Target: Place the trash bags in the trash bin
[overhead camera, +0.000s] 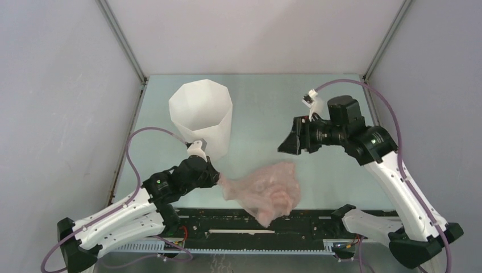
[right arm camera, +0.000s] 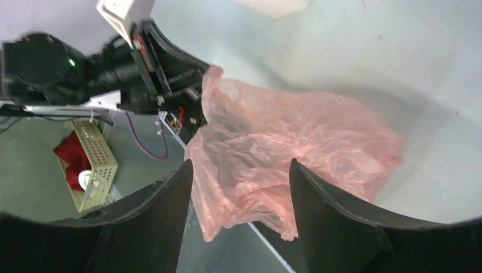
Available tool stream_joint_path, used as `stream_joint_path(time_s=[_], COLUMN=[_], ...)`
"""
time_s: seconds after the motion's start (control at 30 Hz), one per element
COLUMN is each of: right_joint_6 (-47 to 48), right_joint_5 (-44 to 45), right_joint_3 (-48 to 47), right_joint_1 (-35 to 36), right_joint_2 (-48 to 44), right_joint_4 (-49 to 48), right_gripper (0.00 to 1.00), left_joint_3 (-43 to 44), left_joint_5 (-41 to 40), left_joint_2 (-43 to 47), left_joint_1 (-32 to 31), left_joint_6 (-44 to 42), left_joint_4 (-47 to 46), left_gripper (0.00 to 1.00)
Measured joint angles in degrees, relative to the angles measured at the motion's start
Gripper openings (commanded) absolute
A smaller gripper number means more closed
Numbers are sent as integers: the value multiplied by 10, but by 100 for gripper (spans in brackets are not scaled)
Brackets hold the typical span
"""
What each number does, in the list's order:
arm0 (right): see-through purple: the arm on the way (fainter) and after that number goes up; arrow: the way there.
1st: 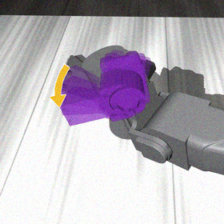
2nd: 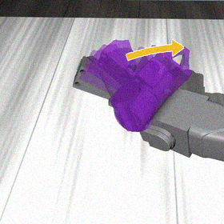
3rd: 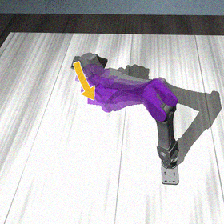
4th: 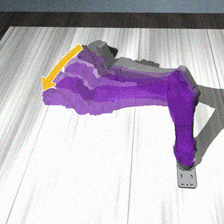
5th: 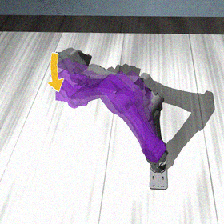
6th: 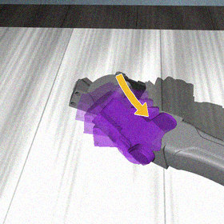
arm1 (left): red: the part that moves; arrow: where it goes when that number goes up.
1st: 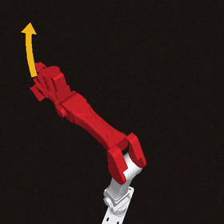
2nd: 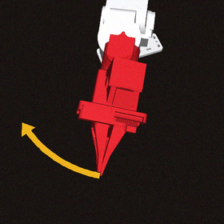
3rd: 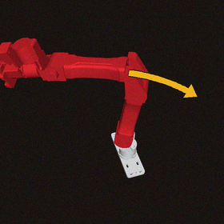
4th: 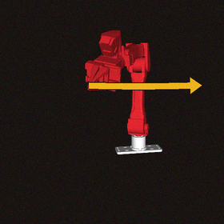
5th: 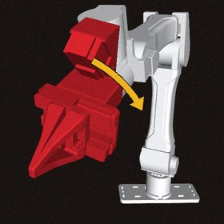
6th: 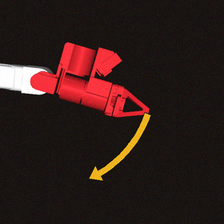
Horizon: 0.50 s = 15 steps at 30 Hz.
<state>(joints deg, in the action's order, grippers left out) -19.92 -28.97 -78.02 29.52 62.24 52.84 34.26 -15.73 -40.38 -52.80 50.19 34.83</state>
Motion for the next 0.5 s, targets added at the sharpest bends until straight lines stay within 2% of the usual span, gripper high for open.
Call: stream_joint_path(time_s=[0.2, 0.4, 0.5], right_joint_6=[5, -18, -33], right_joint_5=[31, 105, 125], right_joint_3=[92, 166, 188], right_joint_1=[5, 140, 162], right_joint_2=[-40, -35, -46], right_joint_4=[67, 116, 127], right_gripper=[67, 67, 68], left_joint_3=[0, 0, 0], left_joint_5=[5, 8, 6], left_joint_2=[-1, -1, -1], left_joint_1=[12, 35, 47], left_joint_6=[5, 19, 33], left_joint_4=[-1, -11, -12], left_gripper=[0, 0, 0])
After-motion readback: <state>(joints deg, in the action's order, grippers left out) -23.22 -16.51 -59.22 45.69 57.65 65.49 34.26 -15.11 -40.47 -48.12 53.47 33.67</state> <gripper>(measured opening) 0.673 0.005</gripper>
